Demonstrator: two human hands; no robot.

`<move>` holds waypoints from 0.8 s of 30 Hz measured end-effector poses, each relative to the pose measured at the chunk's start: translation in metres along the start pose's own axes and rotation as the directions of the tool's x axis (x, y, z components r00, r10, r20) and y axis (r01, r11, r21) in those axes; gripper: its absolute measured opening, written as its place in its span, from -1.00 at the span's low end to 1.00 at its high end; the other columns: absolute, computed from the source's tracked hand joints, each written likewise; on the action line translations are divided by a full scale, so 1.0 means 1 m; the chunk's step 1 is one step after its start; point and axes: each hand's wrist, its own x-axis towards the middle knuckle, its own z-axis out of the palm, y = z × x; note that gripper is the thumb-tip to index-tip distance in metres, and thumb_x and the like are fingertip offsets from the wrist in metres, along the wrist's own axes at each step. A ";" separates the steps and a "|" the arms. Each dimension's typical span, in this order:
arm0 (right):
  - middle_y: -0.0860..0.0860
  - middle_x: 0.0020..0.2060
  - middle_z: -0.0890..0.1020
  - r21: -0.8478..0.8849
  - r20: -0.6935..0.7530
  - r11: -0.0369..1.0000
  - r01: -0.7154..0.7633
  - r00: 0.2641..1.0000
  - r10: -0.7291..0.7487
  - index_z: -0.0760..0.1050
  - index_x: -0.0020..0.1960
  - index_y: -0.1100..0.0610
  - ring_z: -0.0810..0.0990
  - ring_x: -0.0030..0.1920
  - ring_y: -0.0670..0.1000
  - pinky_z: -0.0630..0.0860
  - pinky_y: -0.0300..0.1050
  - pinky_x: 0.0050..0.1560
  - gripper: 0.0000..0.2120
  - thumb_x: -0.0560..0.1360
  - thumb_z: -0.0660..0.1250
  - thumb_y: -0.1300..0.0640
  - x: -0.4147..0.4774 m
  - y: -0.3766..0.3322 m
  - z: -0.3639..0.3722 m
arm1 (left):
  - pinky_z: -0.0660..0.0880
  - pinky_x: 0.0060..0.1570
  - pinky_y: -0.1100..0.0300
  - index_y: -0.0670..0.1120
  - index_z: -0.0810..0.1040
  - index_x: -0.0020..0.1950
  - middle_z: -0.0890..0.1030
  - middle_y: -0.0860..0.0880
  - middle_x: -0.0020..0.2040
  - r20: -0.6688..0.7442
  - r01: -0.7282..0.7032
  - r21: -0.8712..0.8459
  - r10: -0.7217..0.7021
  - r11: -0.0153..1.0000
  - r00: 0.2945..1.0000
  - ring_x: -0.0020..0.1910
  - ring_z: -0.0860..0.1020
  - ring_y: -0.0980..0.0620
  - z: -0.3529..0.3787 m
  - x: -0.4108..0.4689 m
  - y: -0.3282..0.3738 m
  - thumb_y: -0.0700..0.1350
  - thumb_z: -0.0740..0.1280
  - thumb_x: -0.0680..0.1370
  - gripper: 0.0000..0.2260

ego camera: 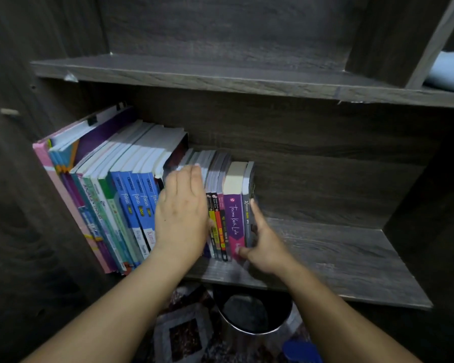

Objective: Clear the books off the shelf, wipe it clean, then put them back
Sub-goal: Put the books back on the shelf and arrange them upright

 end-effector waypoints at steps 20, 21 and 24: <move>0.06 0.48 0.27 0.108 0.143 0.993 -0.050 0.989 0.034 -0.48 0.41 -0.34 0.49 0.27 0.08 0.58 -0.13 -0.05 0.48 0.11 0.62 0.35 0.038 0.012 -0.002 | -0.11 0.46 -0.08 -0.14 0.12 0.54 0.08 -0.21 0.53 -0.217 -0.115 0.027 0.119 0.993 0.969 0.53 0.00 -0.22 0.008 -0.019 -0.080 0.31 0.47 0.25 0.03; 0.05 0.45 0.33 0.145 0.145 0.989 -0.037 0.989 0.016 -0.42 0.45 -0.32 0.54 0.21 0.03 0.60 -0.18 -0.14 0.46 0.11 0.62 0.38 0.040 0.014 -0.001 | -0.16 0.47 -0.04 -0.15 0.11 0.54 0.07 -0.21 0.53 -0.218 -0.130 0.034 0.134 0.991 0.967 0.53 0.00 -0.22 0.010 -0.020 -0.082 0.33 0.43 0.27 0.02; -0.02 0.22 0.56 0.194 0.114 0.981 0.017 0.993 -0.040 -0.16 0.54 -0.18 0.63 0.06 -0.12 0.56 -0.29 -0.19 0.33 0.12 0.64 0.36 0.044 0.016 0.002 | -0.19 0.49 -0.03 -0.14 0.10 0.53 0.08 -0.20 0.51 -0.250 -0.143 0.015 0.142 0.990 0.958 0.52 0.01 -0.23 0.016 -0.018 -0.081 0.33 0.44 0.26 0.02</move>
